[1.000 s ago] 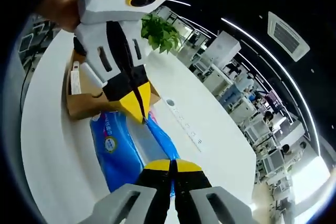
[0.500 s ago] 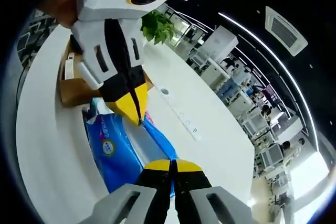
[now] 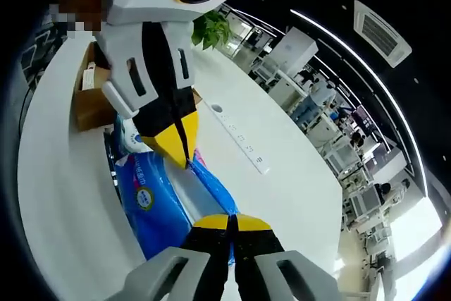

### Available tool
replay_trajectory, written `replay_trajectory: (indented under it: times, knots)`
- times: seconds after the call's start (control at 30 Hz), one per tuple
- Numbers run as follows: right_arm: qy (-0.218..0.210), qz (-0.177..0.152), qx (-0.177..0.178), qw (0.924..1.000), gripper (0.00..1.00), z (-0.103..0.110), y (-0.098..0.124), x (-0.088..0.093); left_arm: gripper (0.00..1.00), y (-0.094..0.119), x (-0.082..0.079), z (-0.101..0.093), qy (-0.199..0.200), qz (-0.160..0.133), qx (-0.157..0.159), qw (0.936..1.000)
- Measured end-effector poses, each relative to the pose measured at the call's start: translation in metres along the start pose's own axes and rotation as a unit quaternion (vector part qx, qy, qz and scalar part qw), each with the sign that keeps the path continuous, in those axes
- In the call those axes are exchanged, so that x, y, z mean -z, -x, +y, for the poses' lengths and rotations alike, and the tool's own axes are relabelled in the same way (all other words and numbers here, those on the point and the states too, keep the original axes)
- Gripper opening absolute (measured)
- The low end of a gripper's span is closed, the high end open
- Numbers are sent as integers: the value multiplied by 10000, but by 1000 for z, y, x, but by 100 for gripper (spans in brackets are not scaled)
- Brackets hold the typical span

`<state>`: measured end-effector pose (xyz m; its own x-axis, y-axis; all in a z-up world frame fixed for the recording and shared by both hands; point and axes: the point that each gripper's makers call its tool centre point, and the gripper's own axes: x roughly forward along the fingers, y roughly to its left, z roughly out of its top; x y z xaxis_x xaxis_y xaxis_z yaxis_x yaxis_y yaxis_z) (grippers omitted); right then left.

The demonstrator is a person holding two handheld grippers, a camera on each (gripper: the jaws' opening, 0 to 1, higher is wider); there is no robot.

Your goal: Operate the shoe box by opening the lid, removing the specified soft item, and placing it in the target area until the item is outside and the box remains undamaged.

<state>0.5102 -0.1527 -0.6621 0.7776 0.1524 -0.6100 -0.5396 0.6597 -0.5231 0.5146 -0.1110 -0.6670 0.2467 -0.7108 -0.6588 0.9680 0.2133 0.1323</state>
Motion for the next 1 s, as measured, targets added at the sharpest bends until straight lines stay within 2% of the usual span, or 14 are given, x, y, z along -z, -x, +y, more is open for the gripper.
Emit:
replay_trajectory:
  times: [0.33,0.43,0.5,1.0]
  knots:
    - [123,227,-126,9996,0,-1,-15,25,0,-20,7,-6,95,109,107,9998]
    - [-48,263,-189,9995,0,0,-18,32,0,-27,10,-7,157,140,144,9997]
    - [44,327,-222,9992,0,2,-21,37,0,-37,9,-8,157,164,183,9996]
    - [153,580,-418,9973,0,13,-45,58,0,-60,34,-14,250,384,350,9983]
